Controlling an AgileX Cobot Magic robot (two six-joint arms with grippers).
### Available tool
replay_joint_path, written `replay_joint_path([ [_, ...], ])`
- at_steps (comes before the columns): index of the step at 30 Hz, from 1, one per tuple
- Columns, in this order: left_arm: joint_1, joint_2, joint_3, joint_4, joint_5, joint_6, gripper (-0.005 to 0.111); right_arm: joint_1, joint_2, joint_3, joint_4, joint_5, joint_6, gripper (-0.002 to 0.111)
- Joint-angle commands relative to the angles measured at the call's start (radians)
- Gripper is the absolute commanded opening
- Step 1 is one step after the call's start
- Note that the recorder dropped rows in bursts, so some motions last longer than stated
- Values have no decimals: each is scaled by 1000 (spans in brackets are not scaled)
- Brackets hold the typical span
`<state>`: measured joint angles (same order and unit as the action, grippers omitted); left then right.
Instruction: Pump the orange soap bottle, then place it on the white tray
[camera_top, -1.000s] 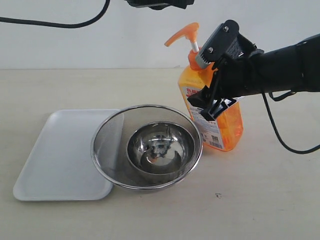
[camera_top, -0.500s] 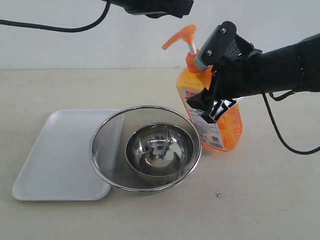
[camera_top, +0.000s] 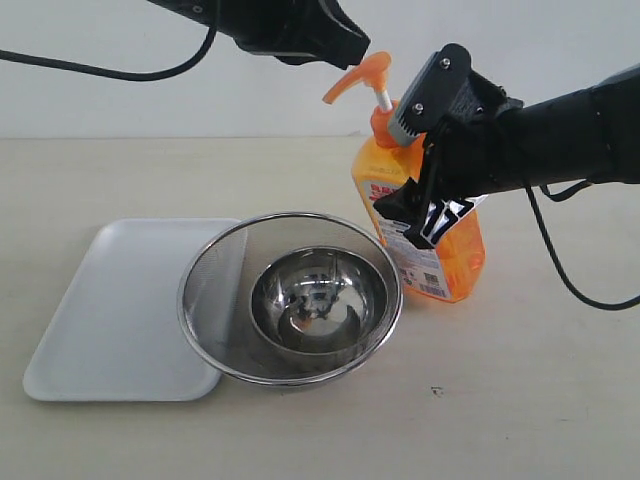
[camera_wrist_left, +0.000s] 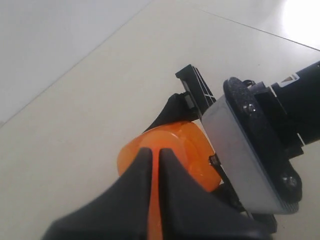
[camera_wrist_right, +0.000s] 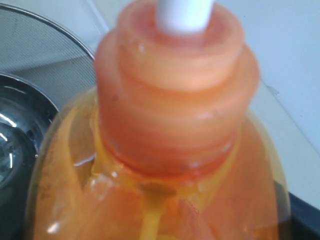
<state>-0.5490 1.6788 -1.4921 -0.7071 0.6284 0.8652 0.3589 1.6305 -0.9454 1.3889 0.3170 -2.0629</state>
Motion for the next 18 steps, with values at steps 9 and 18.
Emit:
replay_joint_path([
  [9,-4,-7,3,2,-12,-10,5,-1,-14,-3,-18,27,13,0],
  [18,-4,9,3,-14,-11,-10,5,-1,-14,-3,-18,27,17,0],
])
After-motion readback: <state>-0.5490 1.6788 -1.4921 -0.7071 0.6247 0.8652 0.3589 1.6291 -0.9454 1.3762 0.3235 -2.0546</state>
